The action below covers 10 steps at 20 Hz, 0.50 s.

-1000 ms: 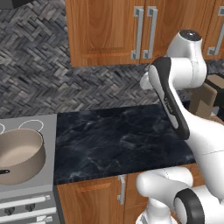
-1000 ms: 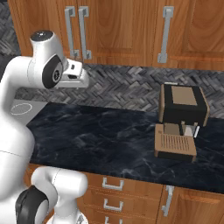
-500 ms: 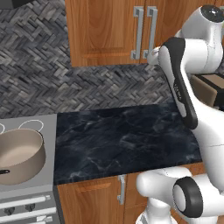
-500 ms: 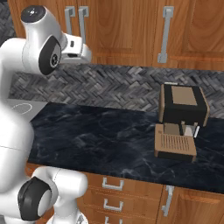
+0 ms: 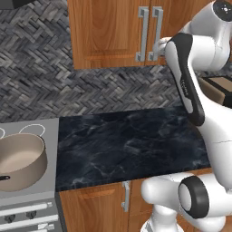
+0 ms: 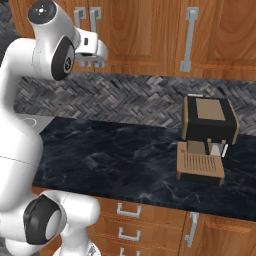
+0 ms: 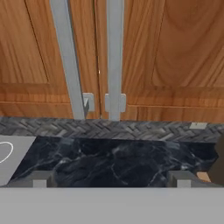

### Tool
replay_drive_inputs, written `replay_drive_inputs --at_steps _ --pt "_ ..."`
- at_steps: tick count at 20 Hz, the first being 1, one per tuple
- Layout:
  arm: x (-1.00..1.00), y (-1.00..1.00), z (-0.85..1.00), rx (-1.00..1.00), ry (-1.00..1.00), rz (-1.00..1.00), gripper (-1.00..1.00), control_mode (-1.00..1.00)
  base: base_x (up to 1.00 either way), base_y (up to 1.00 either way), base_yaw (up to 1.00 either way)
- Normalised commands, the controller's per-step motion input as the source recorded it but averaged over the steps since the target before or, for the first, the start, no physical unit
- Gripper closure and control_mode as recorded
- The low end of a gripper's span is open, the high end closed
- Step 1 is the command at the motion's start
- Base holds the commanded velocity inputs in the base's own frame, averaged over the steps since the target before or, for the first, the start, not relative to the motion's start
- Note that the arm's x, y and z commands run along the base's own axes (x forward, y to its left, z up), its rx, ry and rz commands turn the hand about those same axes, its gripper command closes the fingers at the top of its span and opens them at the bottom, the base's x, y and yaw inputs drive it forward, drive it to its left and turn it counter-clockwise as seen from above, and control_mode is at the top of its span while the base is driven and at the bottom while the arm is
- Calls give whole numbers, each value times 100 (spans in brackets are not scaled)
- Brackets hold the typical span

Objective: Open the cabinet and move the ladle to the pot. Then close the cabinet.

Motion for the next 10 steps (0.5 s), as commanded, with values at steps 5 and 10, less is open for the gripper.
replay_drive_inputs --at_steps 5,10 --pt "34 -11 2 3 -7 -4 -100 -100 0 0 0" --pt "47 -4 0 4 -2 -3 -100 -100 0 0 0"
